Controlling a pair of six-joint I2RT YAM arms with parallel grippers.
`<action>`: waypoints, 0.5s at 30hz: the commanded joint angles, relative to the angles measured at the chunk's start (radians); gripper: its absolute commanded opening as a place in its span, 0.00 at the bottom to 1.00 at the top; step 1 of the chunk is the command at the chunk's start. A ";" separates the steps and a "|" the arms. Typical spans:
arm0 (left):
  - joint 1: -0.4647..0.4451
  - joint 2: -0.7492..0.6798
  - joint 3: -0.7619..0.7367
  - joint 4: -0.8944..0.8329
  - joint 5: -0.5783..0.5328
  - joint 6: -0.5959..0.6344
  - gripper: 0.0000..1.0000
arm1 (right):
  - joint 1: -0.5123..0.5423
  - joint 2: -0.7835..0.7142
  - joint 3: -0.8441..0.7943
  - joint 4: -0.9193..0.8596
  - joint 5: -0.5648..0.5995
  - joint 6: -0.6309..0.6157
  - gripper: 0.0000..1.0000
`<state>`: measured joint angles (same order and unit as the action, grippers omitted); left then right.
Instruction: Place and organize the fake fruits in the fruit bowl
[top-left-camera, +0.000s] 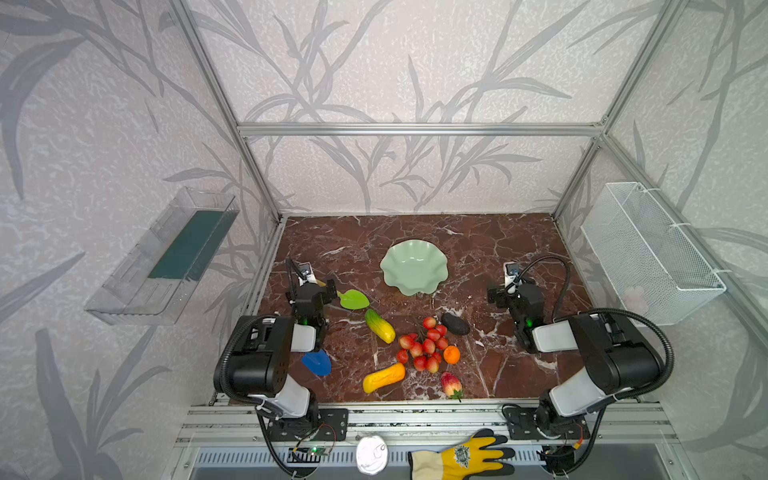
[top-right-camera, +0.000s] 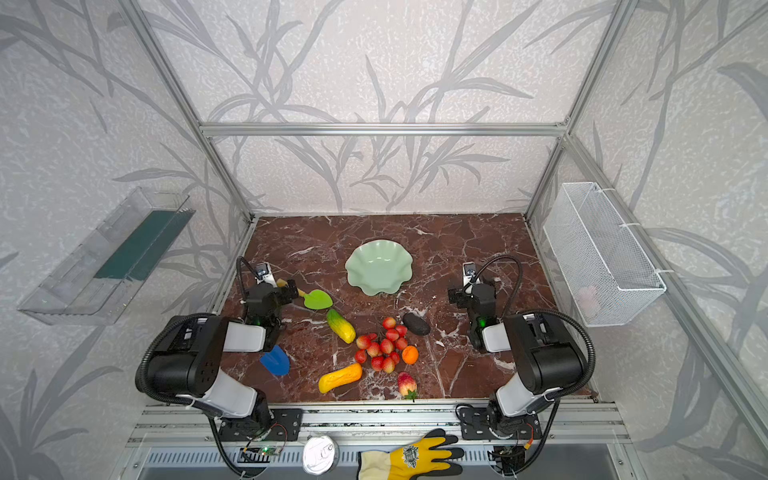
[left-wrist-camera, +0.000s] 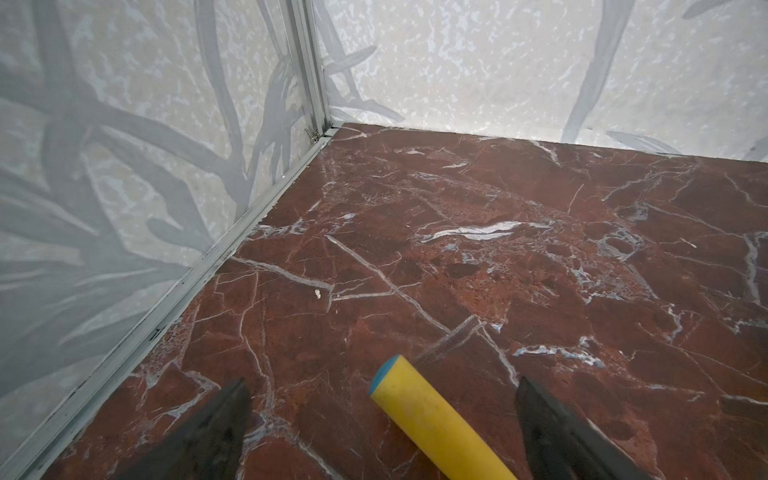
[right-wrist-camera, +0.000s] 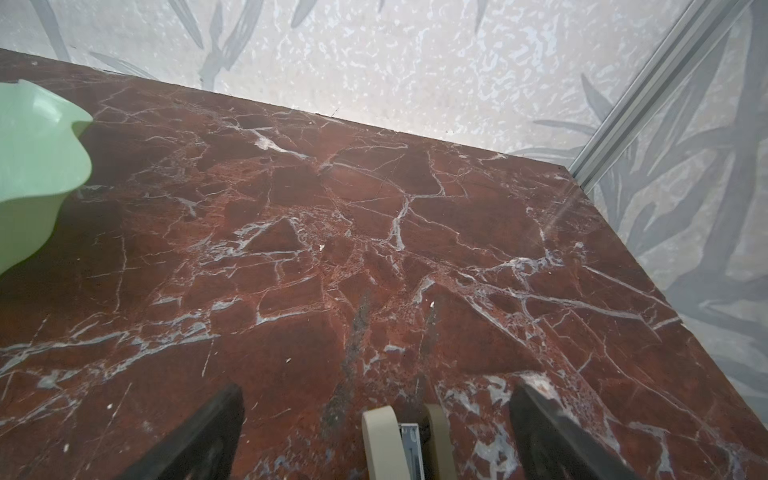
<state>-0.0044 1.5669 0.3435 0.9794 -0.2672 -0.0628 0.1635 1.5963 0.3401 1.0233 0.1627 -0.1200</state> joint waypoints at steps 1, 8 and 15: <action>0.005 0.006 0.019 0.005 0.001 0.011 0.99 | -0.004 -0.001 0.011 0.019 -0.003 0.013 0.99; 0.004 0.007 0.019 0.006 0.000 0.012 0.99 | -0.004 -0.001 0.010 0.018 -0.003 0.013 0.99; 0.004 0.007 0.019 0.005 0.001 0.012 0.99 | -0.005 0.000 0.014 0.012 0.035 0.026 0.99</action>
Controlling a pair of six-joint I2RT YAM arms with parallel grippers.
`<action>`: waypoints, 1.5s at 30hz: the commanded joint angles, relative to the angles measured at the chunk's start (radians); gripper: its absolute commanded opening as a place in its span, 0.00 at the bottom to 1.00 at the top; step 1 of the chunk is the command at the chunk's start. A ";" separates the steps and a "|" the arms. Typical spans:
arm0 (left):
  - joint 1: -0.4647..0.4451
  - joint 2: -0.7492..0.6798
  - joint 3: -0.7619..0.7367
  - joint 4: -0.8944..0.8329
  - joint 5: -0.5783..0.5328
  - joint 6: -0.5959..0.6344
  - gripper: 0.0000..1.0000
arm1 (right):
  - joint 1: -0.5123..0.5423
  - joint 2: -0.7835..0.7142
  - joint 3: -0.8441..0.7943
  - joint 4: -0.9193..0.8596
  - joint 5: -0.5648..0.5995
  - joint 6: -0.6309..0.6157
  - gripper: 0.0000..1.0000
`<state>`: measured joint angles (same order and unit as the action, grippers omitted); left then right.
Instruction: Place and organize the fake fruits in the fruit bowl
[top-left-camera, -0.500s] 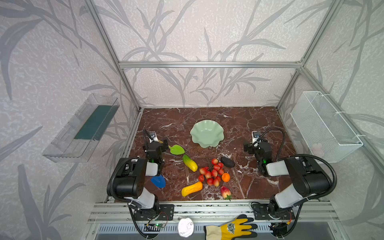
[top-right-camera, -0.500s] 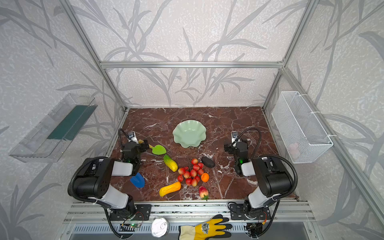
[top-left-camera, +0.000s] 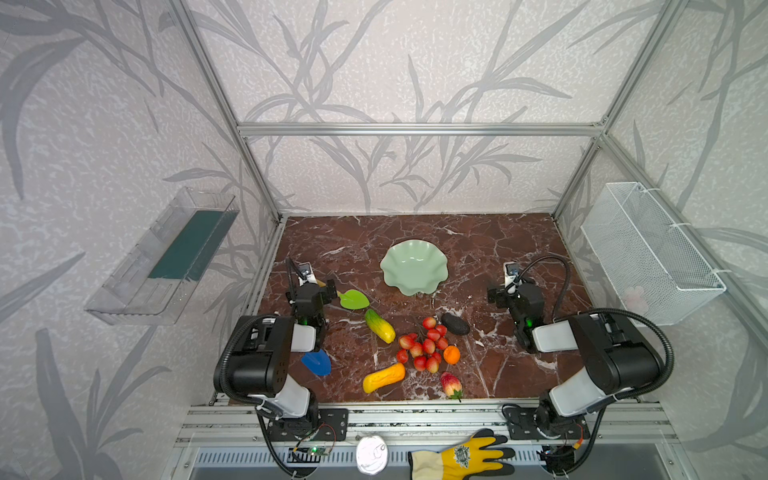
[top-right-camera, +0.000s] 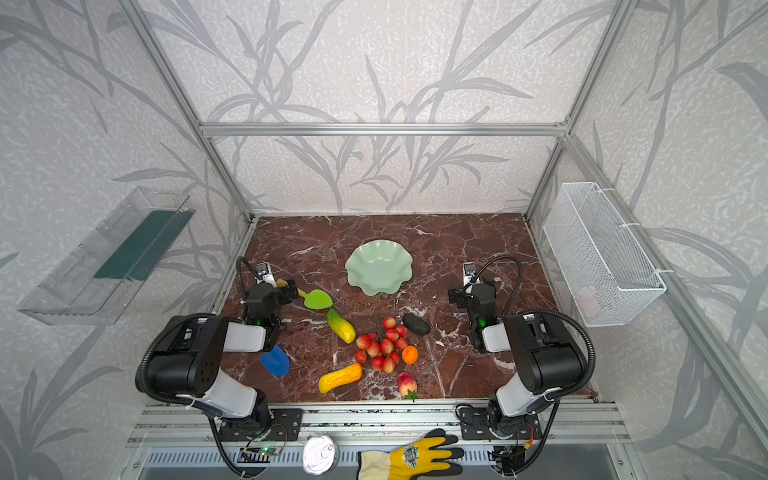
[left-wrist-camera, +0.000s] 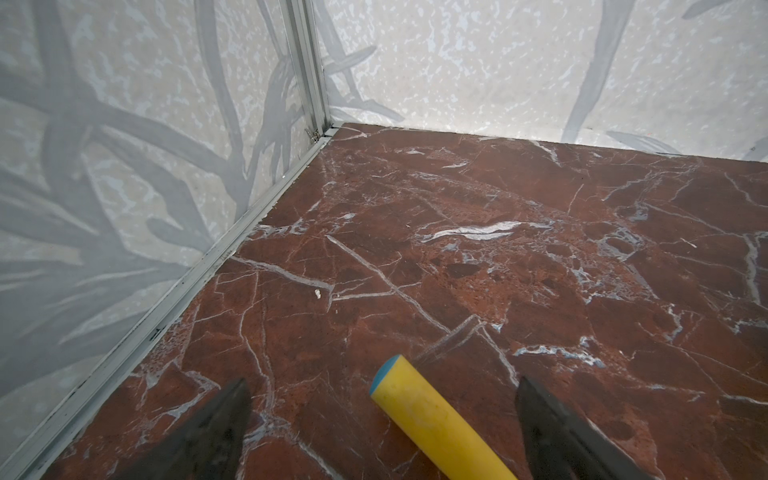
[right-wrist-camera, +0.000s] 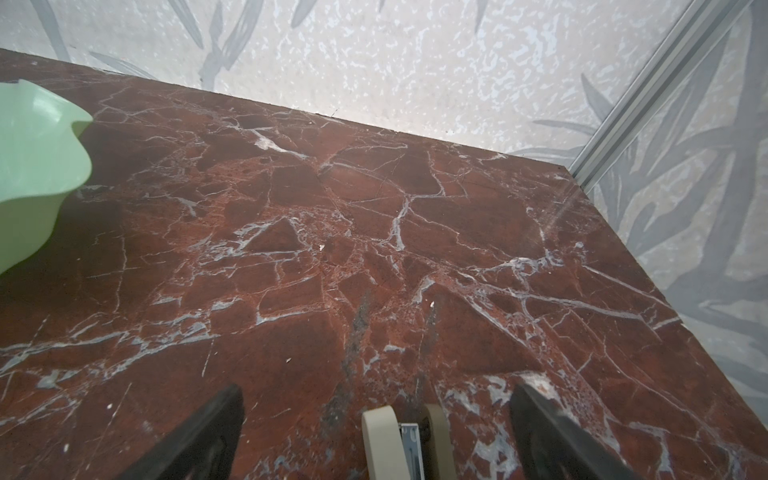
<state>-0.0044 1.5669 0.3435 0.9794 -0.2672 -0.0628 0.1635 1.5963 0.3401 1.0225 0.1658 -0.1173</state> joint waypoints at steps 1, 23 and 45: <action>0.004 0.007 0.019 0.005 0.000 0.012 0.99 | -0.007 0.001 0.014 0.012 0.052 0.033 0.99; -0.025 -0.464 0.102 -0.449 -0.141 -0.352 0.99 | -0.010 -0.428 0.318 -0.797 0.081 0.359 0.99; -0.011 -0.780 0.361 -1.176 0.183 -0.265 0.94 | 0.806 -0.768 0.282 -1.699 -0.026 0.706 0.80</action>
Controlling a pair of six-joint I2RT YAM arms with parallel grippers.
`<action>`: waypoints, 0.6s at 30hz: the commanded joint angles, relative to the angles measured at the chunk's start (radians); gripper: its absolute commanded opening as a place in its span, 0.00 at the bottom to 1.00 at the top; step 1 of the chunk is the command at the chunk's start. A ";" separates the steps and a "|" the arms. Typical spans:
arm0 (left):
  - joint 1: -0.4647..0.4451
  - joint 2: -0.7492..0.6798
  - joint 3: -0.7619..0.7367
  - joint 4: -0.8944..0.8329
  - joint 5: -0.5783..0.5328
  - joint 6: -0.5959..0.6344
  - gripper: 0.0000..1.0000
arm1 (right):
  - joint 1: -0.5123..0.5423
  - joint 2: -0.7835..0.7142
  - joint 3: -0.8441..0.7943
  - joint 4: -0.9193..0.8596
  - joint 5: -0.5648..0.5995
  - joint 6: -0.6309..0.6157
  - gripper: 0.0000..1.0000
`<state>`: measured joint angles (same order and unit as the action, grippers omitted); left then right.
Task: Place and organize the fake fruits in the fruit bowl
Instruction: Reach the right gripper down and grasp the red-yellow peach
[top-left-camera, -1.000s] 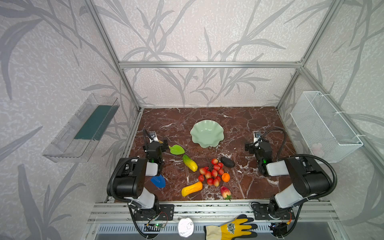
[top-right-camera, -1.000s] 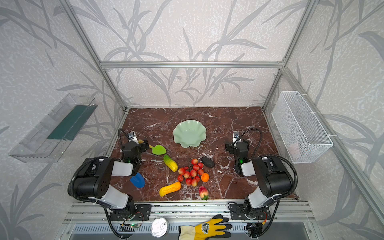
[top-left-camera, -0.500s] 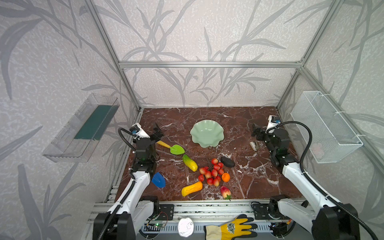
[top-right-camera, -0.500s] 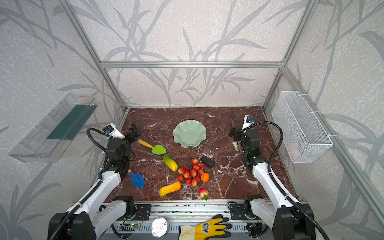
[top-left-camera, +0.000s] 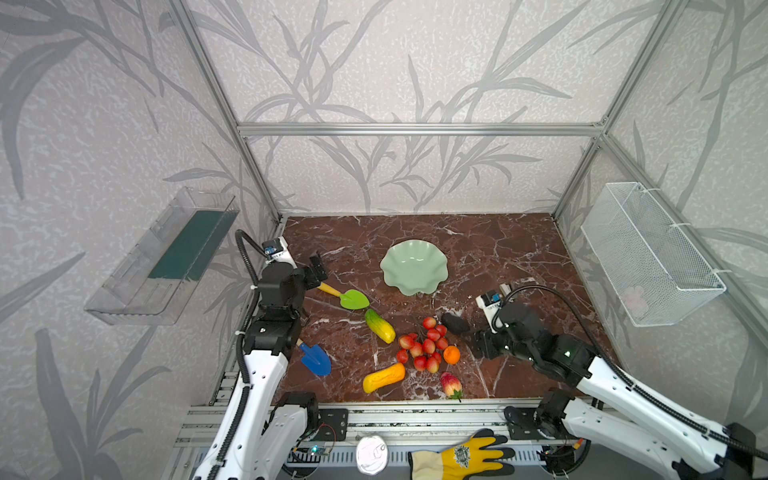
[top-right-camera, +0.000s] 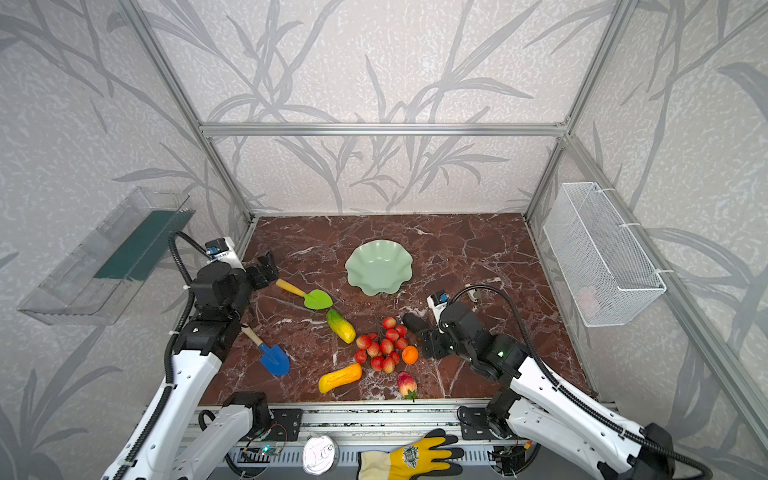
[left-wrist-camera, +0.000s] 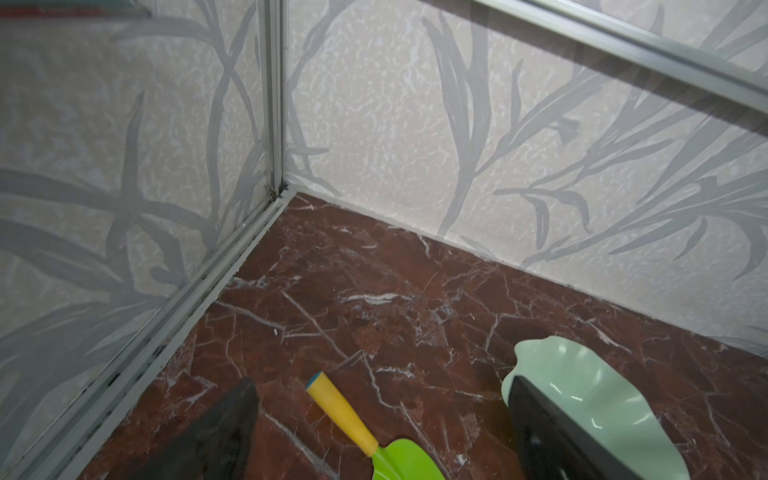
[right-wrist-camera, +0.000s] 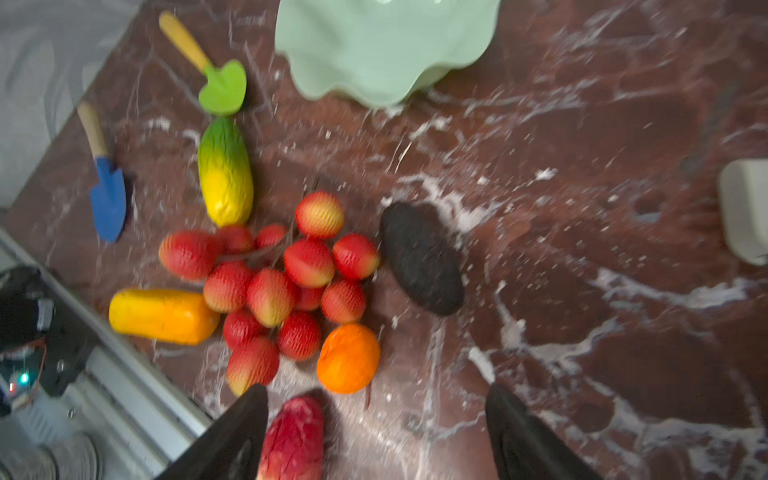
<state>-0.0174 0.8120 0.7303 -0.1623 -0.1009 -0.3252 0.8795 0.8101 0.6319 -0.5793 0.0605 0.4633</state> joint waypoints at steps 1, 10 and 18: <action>0.002 -0.027 -0.023 -0.039 0.023 0.003 0.94 | 0.126 0.030 -0.010 -0.100 0.082 0.151 0.80; 0.004 -0.053 -0.033 -0.049 0.006 -0.015 0.94 | 0.362 0.168 -0.098 0.086 0.049 0.318 0.76; 0.004 -0.053 -0.032 -0.056 0.002 -0.017 0.94 | 0.375 0.283 -0.135 0.233 0.023 0.329 0.76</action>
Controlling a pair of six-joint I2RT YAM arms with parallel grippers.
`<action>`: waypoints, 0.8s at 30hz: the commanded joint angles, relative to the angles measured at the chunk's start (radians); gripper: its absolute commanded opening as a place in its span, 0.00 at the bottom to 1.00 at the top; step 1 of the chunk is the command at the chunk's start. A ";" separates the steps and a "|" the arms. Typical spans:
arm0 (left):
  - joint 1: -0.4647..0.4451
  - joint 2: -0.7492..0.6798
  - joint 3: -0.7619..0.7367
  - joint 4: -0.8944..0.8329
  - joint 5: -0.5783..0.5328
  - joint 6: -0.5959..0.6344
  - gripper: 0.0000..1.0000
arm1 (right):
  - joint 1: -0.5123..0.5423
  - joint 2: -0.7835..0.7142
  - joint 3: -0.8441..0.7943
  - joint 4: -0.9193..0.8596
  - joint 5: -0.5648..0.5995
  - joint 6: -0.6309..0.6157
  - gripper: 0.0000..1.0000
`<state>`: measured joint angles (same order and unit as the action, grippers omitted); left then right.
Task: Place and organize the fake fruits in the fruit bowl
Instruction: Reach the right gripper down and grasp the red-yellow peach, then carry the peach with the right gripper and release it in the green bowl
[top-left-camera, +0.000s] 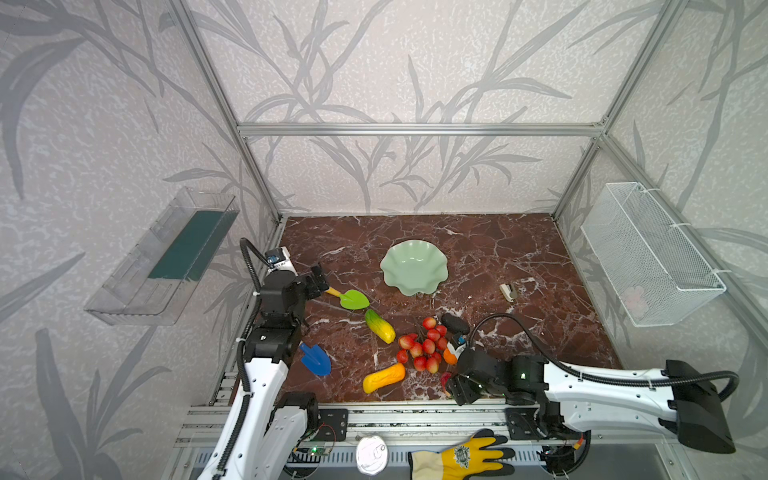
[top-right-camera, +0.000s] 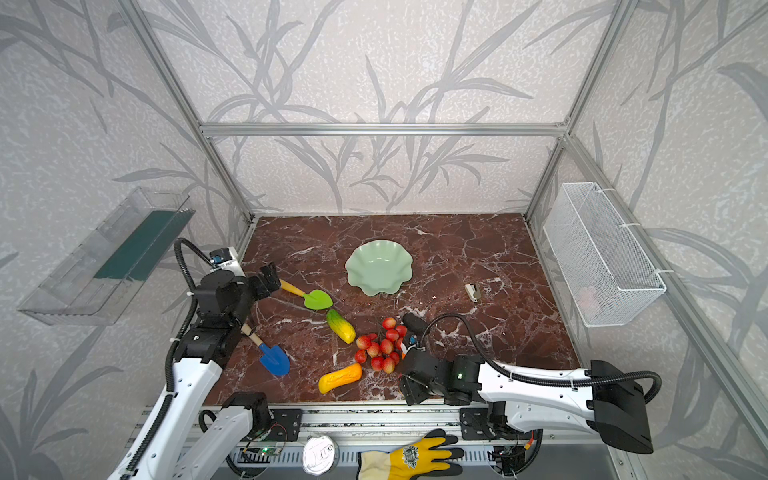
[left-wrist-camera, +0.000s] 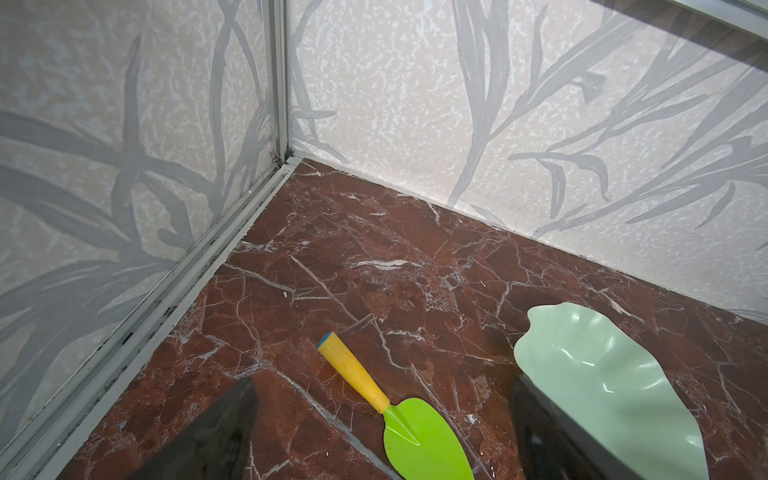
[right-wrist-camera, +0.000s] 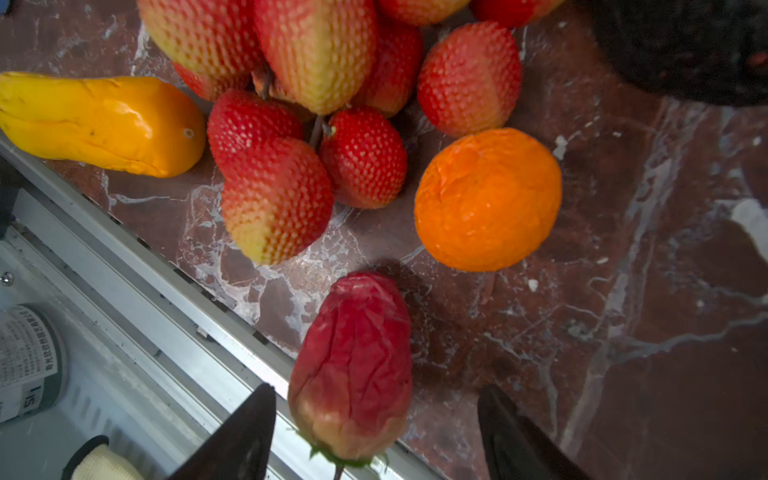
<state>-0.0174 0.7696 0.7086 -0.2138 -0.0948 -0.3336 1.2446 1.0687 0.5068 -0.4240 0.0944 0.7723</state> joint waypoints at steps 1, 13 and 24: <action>0.004 -0.013 -0.013 -0.002 -0.007 -0.008 0.94 | 0.009 0.042 -0.010 0.093 -0.017 0.018 0.76; 0.004 -0.008 -0.012 -0.004 -0.013 -0.010 0.95 | 0.010 0.149 0.029 0.057 -0.022 0.013 0.47; 0.004 -0.012 -0.012 -0.006 -0.014 -0.009 0.95 | 0.025 -0.184 0.097 -0.215 0.122 -0.113 0.30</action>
<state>-0.0174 0.7696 0.7021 -0.2142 -0.0998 -0.3347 1.2610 0.9771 0.5617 -0.5320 0.1253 0.7177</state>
